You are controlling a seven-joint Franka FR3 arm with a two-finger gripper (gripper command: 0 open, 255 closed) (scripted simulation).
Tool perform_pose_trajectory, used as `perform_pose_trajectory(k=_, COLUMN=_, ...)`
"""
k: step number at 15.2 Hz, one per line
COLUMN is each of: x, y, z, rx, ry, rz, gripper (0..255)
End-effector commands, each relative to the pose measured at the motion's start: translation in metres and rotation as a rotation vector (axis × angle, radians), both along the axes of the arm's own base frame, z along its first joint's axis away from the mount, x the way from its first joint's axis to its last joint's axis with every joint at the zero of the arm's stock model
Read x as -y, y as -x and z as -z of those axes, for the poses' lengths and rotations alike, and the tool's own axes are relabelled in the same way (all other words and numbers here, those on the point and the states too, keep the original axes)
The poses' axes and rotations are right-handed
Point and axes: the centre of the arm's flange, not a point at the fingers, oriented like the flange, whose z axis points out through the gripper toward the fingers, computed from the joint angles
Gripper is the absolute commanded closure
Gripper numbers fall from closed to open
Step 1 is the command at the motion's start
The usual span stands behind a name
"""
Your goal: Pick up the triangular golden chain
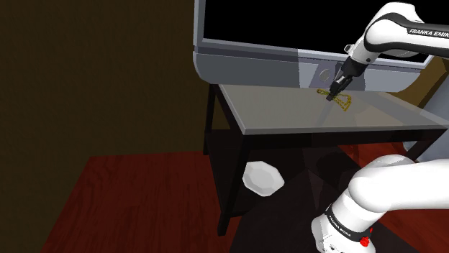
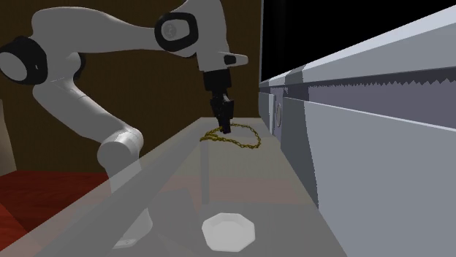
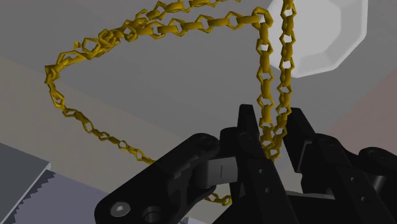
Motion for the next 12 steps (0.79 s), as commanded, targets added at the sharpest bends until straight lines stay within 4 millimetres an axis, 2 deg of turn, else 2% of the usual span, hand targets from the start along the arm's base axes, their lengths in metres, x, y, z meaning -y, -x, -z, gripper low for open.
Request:
perform_pose_trajectory(k=1, x=0.0, y=0.0, z=0.0, rx=0.0, ry=0.0, rz=0.0, gripper=255)
perform_pose_trajectory(k=2, x=0.001, y=0.0, z=0.0, rx=0.0, ry=0.0, rz=0.0, gripper=255)
perform_pose_trajectory(k=12, x=0.001, y=0.0, z=-0.053, rx=0.0, ry=0.0, rz=0.0, gripper=255)
